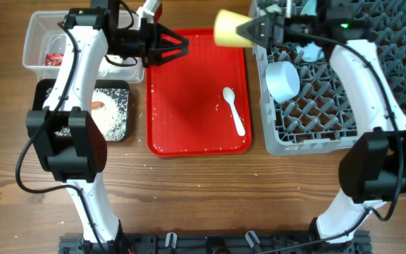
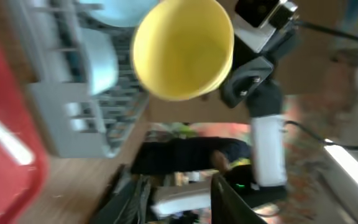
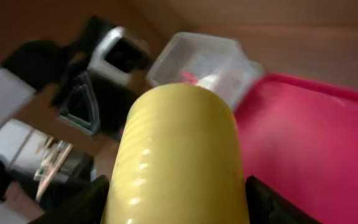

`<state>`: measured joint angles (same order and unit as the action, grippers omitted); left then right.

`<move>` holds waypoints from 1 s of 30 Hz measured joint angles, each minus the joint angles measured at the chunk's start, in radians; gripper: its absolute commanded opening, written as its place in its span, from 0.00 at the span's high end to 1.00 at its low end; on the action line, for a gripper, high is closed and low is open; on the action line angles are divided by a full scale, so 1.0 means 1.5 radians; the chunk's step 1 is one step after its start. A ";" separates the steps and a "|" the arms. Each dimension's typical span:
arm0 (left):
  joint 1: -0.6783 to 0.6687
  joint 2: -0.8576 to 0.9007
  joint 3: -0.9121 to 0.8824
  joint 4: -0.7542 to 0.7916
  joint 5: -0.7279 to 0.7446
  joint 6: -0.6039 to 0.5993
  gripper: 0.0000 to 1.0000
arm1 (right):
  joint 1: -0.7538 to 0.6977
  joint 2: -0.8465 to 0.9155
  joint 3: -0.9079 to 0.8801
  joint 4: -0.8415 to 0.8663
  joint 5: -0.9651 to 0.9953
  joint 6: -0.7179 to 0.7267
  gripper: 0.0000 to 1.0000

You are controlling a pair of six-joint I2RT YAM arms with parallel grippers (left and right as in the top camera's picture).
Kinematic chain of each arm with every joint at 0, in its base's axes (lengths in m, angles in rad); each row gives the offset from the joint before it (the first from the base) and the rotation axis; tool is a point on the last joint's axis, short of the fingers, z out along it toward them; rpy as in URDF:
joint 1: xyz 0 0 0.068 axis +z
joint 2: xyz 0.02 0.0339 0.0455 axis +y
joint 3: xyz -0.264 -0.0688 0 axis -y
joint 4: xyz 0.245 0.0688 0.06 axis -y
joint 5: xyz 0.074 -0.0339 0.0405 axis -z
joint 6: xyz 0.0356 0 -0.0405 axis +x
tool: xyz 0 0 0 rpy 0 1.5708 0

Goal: Sort waste into correct bins and load items into the dishwasher rack
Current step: 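Carry the yellow cup with right gripper and place it in the rack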

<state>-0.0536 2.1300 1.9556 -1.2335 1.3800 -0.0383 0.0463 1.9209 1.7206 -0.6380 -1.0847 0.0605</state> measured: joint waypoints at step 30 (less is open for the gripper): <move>-0.042 0.000 0.000 0.048 -0.673 0.000 0.08 | -0.001 -0.106 -0.014 -0.561 0.706 0.056 0.45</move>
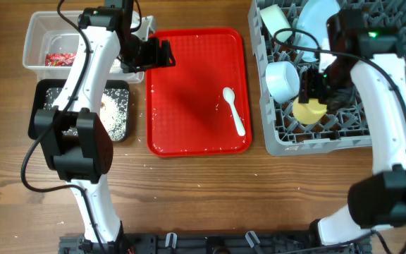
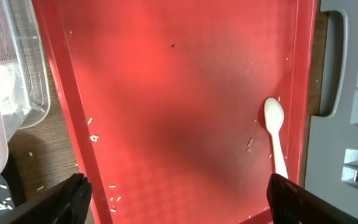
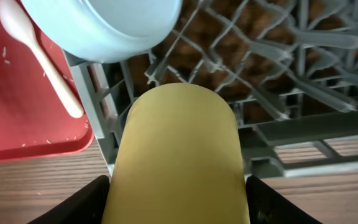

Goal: Sort waste into correct bins and load items into the dishwasher rack
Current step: 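Carry the yellow cup with right gripper and place it in the rack, then grasp the white spoon on the red tray with right gripper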

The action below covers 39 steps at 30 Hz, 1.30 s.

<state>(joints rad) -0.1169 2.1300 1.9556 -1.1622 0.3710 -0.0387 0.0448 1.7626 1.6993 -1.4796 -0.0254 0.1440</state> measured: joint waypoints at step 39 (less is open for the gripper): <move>0.084 0.000 0.000 0.042 -0.005 -0.129 0.00 | 0.215 0.050 -0.081 0.350 -0.120 -0.113 0.46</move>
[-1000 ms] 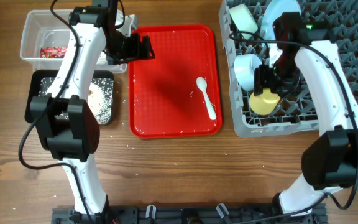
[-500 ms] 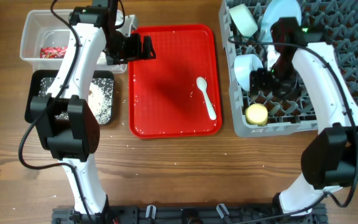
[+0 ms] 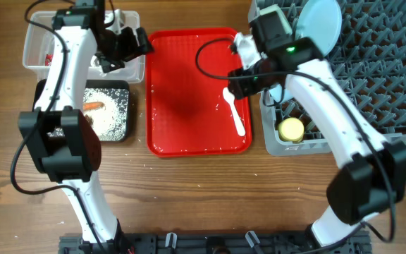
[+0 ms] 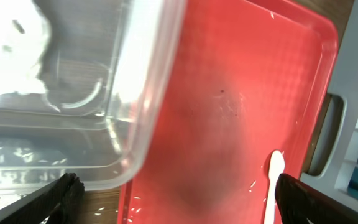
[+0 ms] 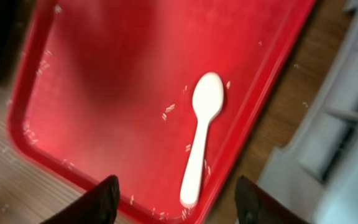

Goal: Sort waste into correct bins and load items into the dishwasher rack
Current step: 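Grasp the white spoon on the red tray with right gripper, then carry the white spoon with right gripper and drop it in the rack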

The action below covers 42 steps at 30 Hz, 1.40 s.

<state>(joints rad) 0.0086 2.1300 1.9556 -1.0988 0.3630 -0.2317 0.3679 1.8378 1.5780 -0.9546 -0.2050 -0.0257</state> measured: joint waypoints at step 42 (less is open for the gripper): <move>0.003 0.000 0.000 0.000 0.000 -0.010 0.00 | -0.003 0.215 0.023 0.025 -0.042 0.067 0.96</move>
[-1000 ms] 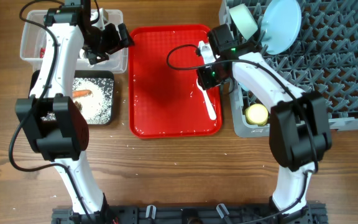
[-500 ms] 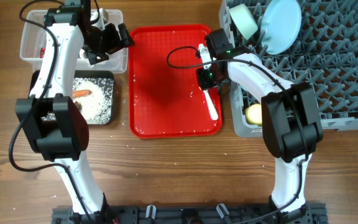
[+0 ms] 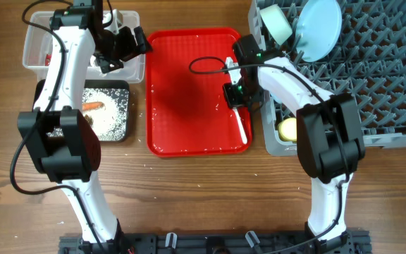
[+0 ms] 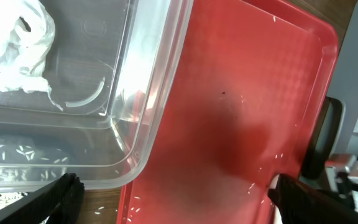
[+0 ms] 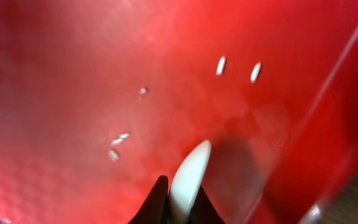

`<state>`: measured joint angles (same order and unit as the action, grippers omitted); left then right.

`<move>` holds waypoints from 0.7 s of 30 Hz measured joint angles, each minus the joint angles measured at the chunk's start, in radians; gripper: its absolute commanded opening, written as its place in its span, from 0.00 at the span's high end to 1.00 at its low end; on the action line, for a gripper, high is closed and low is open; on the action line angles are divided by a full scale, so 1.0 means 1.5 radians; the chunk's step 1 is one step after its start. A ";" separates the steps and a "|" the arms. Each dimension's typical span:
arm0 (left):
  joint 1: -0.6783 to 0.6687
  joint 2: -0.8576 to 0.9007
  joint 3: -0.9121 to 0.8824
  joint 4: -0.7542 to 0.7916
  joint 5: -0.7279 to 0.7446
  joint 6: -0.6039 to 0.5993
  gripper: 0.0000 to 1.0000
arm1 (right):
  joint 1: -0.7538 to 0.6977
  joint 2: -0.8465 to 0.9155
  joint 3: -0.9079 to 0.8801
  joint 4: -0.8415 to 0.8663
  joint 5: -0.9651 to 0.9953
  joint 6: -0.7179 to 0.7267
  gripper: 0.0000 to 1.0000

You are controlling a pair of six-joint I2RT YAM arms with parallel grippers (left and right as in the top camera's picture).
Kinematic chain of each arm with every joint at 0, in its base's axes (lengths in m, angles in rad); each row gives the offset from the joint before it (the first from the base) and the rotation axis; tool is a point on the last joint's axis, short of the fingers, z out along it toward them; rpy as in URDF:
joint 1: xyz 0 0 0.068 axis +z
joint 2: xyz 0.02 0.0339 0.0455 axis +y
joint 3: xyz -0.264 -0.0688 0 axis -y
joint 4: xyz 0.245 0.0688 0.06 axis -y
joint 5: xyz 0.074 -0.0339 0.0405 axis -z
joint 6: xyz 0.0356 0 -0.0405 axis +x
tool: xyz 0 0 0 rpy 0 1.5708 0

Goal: Sort waste into correct bins and load items into the dishwasher rack
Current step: 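Carry the white spoon with right gripper and drop it in the rack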

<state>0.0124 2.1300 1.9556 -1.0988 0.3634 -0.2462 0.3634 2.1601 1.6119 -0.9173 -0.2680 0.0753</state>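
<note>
A white plastic spoon (image 5: 190, 171) lies on the right side of the red tray (image 3: 189, 85), and my right gripper (image 3: 235, 95) is shut on it. In the right wrist view both fingertips pinch the spoon's end just above the tray floor (image 5: 73, 74). The spoon's other end (image 3: 244, 127) sticks out toward the tray's front. My left gripper (image 3: 134, 44) hangs open over the border between the clear waste bin (image 4: 73, 81) and the tray, with nothing between its fingers. A yellow cup (image 3: 287, 128) sits in the front left corner of the grey dishwasher rack (image 3: 372, 85).
A blue plate (image 3: 318, 28) and a pale cup (image 3: 277, 25) stand in the rack's far left. The clear bin holds crumpled white paper (image 4: 17, 31). A black tray (image 3: 108, 113) with rice and food scraps lies in front of it. Rice grains dot the red tray.
My right gripper was open above the spoon; now it is down at the tray and shut on the spoon. The left arm has not moved.
My right gripper held the yellow cup beside the rack's far left corner, then inside the rack. Then the cup stood in the rack's front left and the gripper hung open over the spoon, which it now grips. The left gripper shifted from the tray to the bin's edge.
</note>
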 measured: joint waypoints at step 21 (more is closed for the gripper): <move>0.000 0.000 0.000 0.000 0.000 0.000 0.00 | -0.348 -0.302 -0.051 -0.001 0.272 0.132 0.96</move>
<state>0.0124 2.1300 1.9556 -1.0988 0.3634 -0.2462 -0.1585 1.7073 1.5349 -0.9188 0.1398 0.2729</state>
